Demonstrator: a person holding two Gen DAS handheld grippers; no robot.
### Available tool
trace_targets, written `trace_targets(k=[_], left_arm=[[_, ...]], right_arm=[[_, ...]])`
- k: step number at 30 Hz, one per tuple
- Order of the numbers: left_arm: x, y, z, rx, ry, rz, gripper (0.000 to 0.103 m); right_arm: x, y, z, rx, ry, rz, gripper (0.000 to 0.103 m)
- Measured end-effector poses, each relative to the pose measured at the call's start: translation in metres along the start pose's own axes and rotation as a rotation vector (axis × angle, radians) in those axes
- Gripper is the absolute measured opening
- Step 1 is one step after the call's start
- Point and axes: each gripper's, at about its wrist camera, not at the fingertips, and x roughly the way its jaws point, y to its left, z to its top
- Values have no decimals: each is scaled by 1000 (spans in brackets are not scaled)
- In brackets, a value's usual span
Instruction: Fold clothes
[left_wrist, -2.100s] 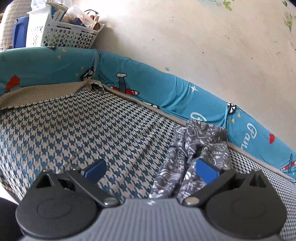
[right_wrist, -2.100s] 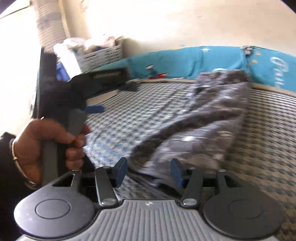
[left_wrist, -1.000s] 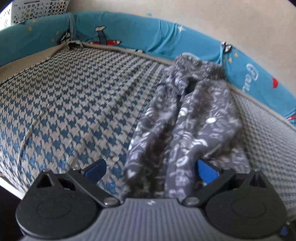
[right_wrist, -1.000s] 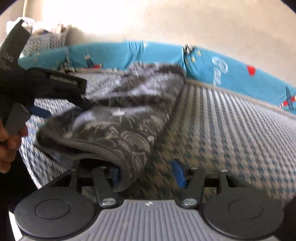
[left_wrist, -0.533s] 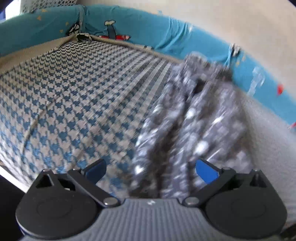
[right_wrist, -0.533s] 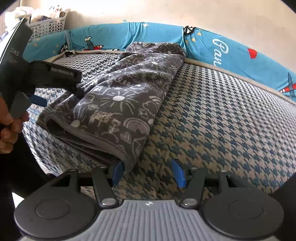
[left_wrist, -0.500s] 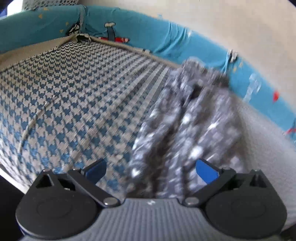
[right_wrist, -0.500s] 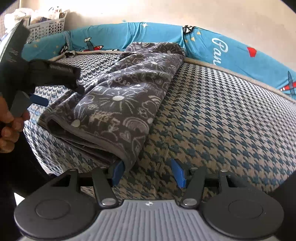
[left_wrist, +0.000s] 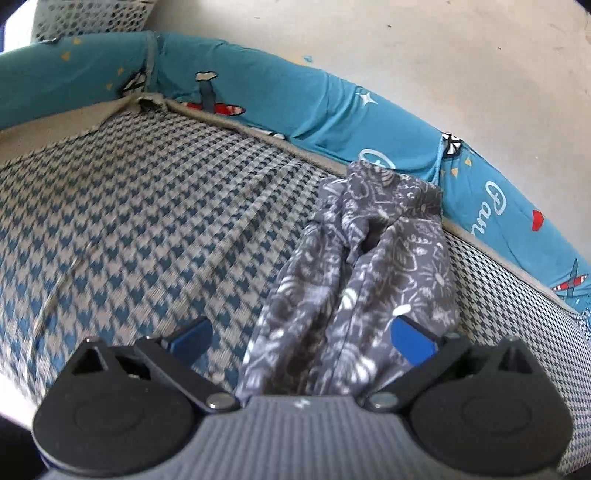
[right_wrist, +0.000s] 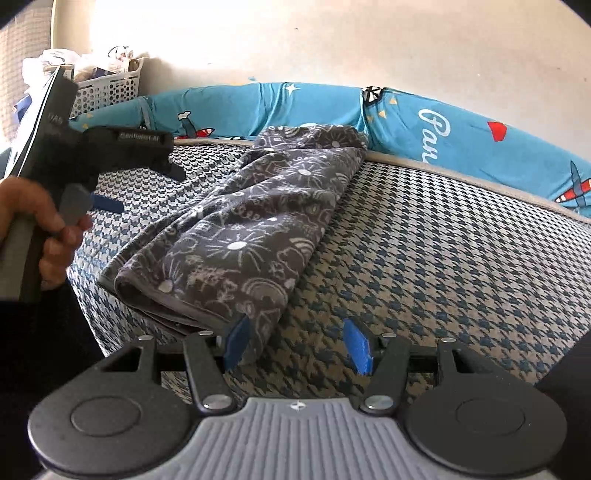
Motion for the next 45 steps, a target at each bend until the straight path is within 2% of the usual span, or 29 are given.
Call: trace_targets(k=[5,8,16,25,31,34,40,45], left_arm=[[8,-9,14,81,6,-14,103],[14,-12,23,120,0,-15,103],[37,-4,37,99,53,-21,103],[58,1,52,88,57,15,103],[74,6,61,41,79,15,103],[79,13,68,8,70,31,103],[90,23,87,-47,43,73,103],[100,31,98,-121,50,50,103]], right_arm=[[6,-2,3,25,4,35,55],[9,1,11,-7,-21,54,55],[40,7,39,-58,-11,145,55],[85,10,77,-80,22,201,55],[113,13,110,-106,-45,258,55],[132,8,132,-55,-64,268,55],[170,6,165,8,-94,234,55],[200,10,188,18,-119,235,59]])
